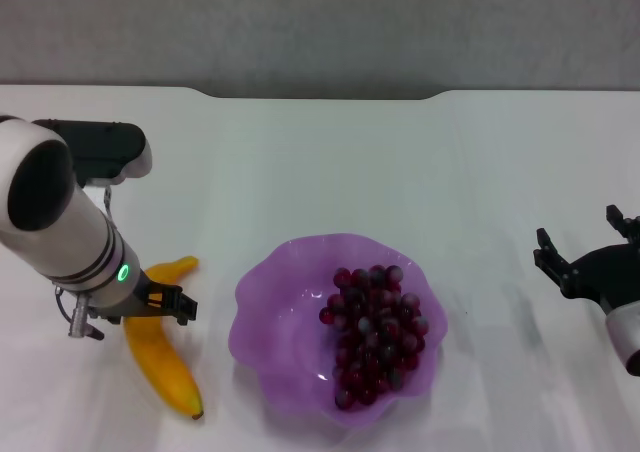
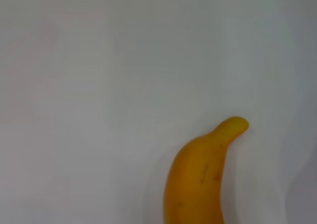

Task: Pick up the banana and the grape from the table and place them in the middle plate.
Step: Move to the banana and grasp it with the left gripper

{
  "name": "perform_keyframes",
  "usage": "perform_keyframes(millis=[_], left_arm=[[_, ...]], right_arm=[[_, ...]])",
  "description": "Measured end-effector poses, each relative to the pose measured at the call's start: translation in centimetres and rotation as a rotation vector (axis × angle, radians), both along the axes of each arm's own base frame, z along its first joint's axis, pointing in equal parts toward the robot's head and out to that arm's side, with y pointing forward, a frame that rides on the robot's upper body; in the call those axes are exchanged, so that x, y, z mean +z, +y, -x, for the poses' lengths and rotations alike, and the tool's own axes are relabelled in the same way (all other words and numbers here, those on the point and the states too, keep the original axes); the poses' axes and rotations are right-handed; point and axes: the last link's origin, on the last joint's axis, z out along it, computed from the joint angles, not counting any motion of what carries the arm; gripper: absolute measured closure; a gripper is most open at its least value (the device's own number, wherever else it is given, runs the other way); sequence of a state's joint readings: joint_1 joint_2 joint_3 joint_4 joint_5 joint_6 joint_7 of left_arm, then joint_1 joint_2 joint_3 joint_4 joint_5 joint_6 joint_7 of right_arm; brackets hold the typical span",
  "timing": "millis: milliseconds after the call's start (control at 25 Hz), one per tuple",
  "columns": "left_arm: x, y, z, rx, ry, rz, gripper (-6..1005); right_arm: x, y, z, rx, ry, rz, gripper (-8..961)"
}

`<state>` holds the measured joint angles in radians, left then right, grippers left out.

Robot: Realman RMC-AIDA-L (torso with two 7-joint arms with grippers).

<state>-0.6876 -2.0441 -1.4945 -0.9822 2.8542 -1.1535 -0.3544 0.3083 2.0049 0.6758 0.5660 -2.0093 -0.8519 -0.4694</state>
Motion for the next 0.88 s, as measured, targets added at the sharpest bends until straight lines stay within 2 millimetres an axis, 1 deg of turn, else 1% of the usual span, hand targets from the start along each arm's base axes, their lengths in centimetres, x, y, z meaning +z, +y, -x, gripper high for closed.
perform_keyframes(millis=[480,760,880], left_arm=[[-0.4,0.5,1.2,0.023,0.023,0.002,108],[-0.6,0.6,1.1,0.018,0.031,0.006,108],[-0.6,0.7,1.1,0.018,0.024,0.002,190]], right_arm=[[0.0,0.0,0.1,0.003,0.001,-0.001,47],[0.0,0.0,0.1,0.004,0.001,-0.001,47],[0.0,0.0,0.1,0.003,0.001,0.000,47]])
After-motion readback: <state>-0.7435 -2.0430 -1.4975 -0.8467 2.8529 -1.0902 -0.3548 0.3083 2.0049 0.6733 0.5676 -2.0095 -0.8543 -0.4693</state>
